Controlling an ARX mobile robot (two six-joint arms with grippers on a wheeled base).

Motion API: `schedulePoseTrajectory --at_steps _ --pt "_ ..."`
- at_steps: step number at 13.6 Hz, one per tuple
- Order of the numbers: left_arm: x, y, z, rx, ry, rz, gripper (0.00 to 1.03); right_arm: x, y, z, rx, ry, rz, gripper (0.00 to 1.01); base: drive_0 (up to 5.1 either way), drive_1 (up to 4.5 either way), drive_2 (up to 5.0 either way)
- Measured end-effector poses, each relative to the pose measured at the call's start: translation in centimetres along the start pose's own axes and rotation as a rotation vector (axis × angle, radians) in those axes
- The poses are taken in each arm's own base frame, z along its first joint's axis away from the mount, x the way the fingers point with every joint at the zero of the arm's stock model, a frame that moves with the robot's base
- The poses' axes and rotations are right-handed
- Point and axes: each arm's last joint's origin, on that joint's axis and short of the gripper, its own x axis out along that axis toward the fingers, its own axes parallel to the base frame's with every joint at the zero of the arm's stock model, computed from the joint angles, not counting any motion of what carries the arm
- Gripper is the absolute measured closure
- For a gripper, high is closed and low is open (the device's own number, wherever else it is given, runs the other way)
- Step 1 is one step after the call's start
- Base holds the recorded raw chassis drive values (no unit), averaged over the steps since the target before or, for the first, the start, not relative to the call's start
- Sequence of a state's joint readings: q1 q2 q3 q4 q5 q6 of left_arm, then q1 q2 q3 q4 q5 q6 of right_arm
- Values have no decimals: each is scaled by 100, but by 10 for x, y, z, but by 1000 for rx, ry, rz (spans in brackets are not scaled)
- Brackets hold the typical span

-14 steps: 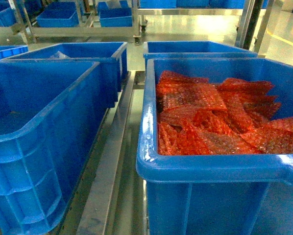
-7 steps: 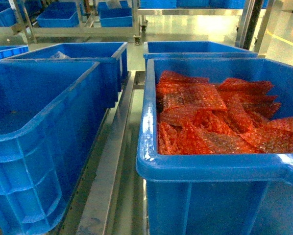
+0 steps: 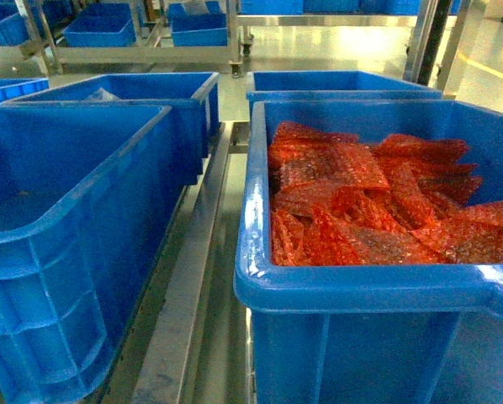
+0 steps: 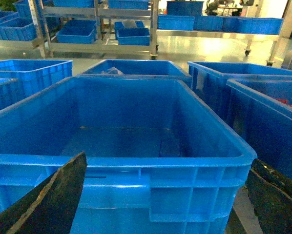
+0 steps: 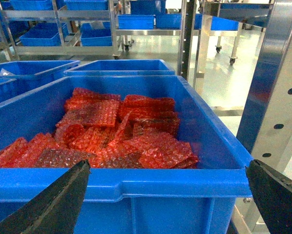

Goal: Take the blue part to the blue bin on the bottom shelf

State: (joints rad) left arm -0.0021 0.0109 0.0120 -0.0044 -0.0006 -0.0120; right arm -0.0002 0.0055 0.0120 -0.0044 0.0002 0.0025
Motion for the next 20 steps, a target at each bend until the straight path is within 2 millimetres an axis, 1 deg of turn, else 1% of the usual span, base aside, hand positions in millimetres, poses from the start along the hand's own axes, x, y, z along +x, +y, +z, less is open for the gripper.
schedulePoseTrajectory --at_steps 20 --pt "0 0 0 1 0 0 5 0 0 0 0 0 0 3 0 0 0"
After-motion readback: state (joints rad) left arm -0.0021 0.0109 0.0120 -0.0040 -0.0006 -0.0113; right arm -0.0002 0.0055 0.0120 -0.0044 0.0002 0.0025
